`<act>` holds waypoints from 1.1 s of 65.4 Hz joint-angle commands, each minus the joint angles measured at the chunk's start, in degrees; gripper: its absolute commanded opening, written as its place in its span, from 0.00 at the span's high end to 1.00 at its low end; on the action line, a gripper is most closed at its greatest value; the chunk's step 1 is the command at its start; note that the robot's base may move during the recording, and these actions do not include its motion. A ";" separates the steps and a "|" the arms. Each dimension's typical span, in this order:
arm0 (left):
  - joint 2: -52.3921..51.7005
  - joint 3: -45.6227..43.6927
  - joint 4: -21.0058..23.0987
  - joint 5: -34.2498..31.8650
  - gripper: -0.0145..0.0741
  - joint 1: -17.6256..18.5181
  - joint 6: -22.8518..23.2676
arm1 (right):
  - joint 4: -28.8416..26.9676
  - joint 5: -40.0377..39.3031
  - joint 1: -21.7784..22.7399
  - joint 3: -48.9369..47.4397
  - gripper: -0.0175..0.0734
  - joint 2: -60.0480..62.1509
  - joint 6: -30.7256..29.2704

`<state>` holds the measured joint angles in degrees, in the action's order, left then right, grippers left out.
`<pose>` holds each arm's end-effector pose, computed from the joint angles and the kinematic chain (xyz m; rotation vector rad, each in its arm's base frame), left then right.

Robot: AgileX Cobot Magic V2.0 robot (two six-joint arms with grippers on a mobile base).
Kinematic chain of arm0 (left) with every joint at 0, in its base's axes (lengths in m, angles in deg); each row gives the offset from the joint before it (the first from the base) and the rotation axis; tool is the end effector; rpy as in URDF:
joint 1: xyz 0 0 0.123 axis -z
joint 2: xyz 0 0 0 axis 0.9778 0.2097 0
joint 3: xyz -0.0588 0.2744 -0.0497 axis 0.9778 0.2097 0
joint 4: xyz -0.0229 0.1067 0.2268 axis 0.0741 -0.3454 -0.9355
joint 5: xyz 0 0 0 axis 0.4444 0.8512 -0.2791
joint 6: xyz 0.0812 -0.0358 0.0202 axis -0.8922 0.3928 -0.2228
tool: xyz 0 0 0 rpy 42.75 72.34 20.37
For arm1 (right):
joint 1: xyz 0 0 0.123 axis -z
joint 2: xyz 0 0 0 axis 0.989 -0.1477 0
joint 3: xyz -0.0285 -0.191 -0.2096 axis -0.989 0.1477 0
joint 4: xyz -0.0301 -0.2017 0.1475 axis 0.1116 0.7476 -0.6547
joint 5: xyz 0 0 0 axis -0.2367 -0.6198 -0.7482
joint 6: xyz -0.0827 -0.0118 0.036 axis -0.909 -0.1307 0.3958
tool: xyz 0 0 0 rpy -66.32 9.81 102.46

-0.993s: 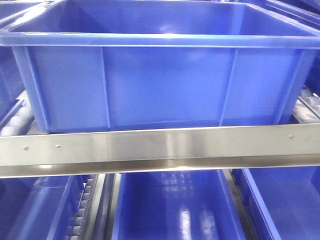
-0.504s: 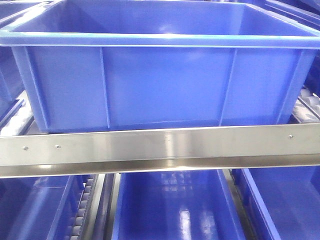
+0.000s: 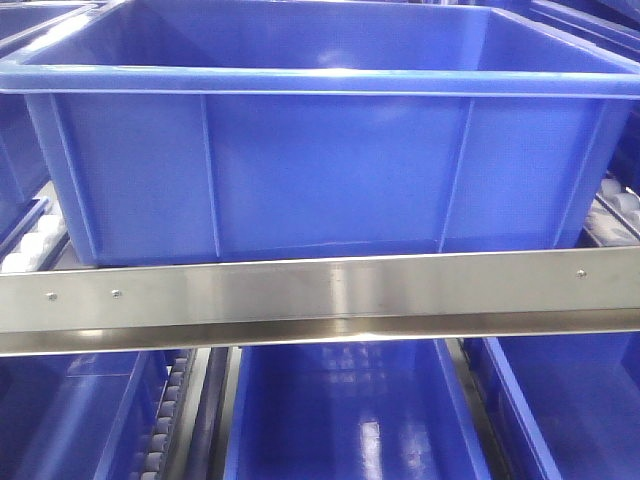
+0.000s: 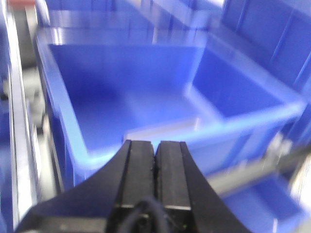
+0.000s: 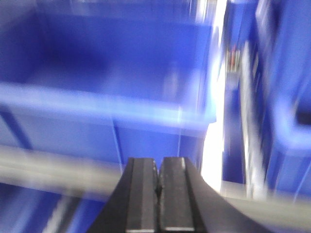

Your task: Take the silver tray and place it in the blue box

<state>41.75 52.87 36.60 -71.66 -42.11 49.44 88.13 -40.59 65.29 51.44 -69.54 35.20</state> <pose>0.0718 -0.0424 0.3612 0.3550 1.5758 -0.4970 0.0570 0.0125 0.3233 -0.1348 1.6386 0.2439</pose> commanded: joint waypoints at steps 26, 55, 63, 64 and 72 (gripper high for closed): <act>-2.60 -1.56 -0.58 -5.11 0.95 0.23 -0.24 | 0.94 -5.92 0.03 -1.62 0.75 3.29 -0.44; -3.48 0.20 4.58 -4.38 0.95 -1.07 -5.79 | 0.94 -5.92 0.03 -1.62 0.75 3.29 -0.44; -6.76 4.11 14.10 -4.84 0.95 -7.53 -18.74 | 0.94 -5.92 0.03 -1.62 0.75 3.29 -0.44; -7.44 4.74 14.38 -5.42 0.95 -8.34 -19.40 | 0.94 -5.92 0.03 -1.62 0.75 3.29 -0.44; -12.97 12.03 15.07 -8.87 0.95 -16.07 -20.61 | 0.94 -5.92 0.03 -1.62 0.75 3.29 -0.44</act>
<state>31.03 63.14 50.58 -73.97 -54.78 30.09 88.24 -41.32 65.29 51.44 -65.47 35.09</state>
